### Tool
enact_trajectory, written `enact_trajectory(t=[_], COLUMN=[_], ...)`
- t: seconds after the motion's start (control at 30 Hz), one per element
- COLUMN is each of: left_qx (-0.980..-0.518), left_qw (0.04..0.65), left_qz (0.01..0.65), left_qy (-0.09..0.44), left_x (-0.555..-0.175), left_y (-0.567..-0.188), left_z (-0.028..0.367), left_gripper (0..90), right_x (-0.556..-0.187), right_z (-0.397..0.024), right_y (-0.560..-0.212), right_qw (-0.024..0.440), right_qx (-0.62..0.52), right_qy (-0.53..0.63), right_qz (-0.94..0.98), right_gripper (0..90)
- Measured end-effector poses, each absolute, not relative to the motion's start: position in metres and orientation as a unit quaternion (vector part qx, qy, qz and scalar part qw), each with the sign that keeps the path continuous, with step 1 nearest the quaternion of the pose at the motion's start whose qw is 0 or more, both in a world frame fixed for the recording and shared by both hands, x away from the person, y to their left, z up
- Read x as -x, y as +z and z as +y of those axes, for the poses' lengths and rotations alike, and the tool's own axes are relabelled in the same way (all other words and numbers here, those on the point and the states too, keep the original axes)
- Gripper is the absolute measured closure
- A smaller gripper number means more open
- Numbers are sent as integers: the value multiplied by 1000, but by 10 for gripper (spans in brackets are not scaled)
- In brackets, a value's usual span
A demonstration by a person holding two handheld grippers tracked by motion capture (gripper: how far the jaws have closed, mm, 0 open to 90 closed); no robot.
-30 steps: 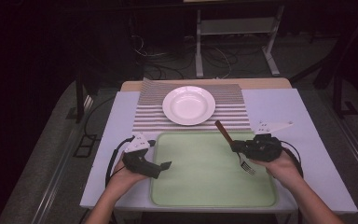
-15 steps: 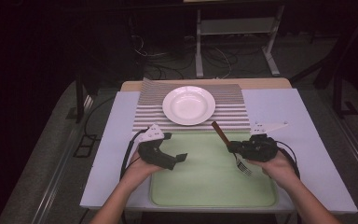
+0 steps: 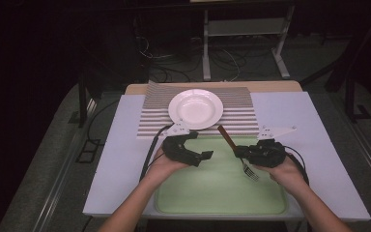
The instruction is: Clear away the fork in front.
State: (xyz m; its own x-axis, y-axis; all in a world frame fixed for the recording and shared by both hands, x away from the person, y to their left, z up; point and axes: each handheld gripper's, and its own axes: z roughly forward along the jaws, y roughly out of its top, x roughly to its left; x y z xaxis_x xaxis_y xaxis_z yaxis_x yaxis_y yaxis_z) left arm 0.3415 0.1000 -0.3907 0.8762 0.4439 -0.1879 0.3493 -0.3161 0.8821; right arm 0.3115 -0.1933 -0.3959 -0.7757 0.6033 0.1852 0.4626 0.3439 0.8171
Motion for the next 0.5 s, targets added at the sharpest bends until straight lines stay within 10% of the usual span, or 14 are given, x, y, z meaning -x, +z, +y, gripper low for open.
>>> enact_trajectory(t=[0.5], left_qx=[-779], left_qw=[570], left_qz=[260], left_qy=[11], left_x=[-347], left_y=[-380], left_z=[73], left_gripper=[286], right_x=[-309], right_z=[-182], right_y=[-393], right_qw=[76], right_qx=[-312], right_qy=[486], right_qz=[812], right_gripper=[770])
